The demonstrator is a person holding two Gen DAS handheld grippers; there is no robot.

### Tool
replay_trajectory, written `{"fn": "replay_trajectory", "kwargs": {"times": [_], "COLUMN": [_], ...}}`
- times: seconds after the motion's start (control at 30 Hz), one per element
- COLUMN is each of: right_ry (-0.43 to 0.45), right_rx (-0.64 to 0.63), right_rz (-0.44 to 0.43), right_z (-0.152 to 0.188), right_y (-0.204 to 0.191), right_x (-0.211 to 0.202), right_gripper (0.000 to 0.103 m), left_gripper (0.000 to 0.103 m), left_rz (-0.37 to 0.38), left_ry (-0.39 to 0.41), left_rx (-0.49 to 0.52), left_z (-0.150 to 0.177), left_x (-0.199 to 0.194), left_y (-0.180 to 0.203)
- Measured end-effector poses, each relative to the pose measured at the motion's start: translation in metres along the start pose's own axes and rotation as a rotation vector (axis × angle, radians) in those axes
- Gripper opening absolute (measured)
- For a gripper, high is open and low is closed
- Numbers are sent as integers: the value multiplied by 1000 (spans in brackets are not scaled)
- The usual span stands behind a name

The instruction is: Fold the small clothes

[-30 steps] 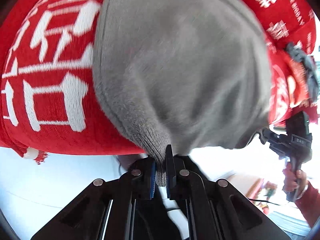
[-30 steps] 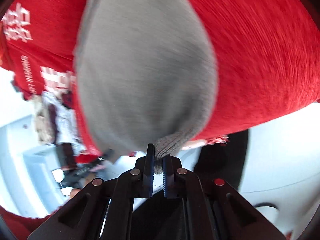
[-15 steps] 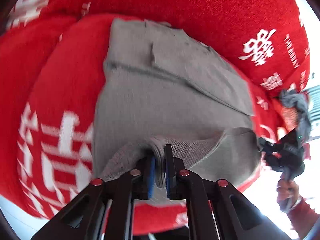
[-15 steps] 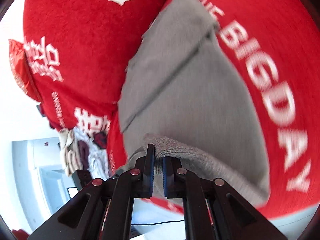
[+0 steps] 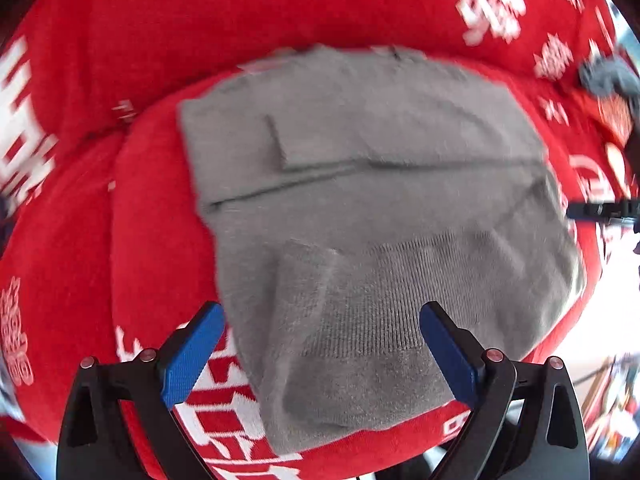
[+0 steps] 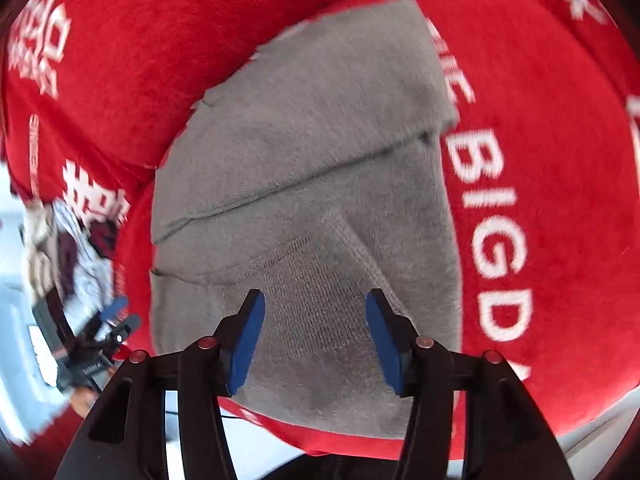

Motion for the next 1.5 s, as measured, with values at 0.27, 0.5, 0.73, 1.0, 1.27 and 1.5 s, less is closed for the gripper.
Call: {"fn": "replay_trajectory", "kwargs": {"times": [0.27, 0.5, 0.73, 1.0, 1.27, 1.5], "right_ry": [-111, -162, -34, 137, 231, 184], "right_rx": [-163, -307, -407, -511, -567, -426], "right_rz": [153, 239, 347, 394, 392, 400], "right_z": [-15, -8, -1, -40, -145, -214], "right_y": [11, -12, -59, -127, -145, -86], "right_x": [25, 38, -3, -58, -49, 26], "right_gripper": [58, 7, 7, 7, 7, 7], "left_gripper": [96, 9, 9, 9, 9, 9], "left_rz": [41, 61, 105, 113, 45, -48], "left_ry": [-83, -96, 8, 180, 330, 235], "left_rx": [10, 56, -36, -82, -109, -173], "left_z": [-23, -24, -34, -76, -177, -229], "left_x": [35, 41, -13, -86, -78, 20], "left_y": [17, 19, -11, -41, -70, -78]}}
Point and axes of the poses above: each gripper's, at about its wrist camera, not at the fingertips, and x roughly the way its jaws point, y to its right, z to its underside, the point moved 5 cm from there along x, roughly the way its jaws point, and after that the axes turned 12 degrees about -z, right-handed, at the moved point
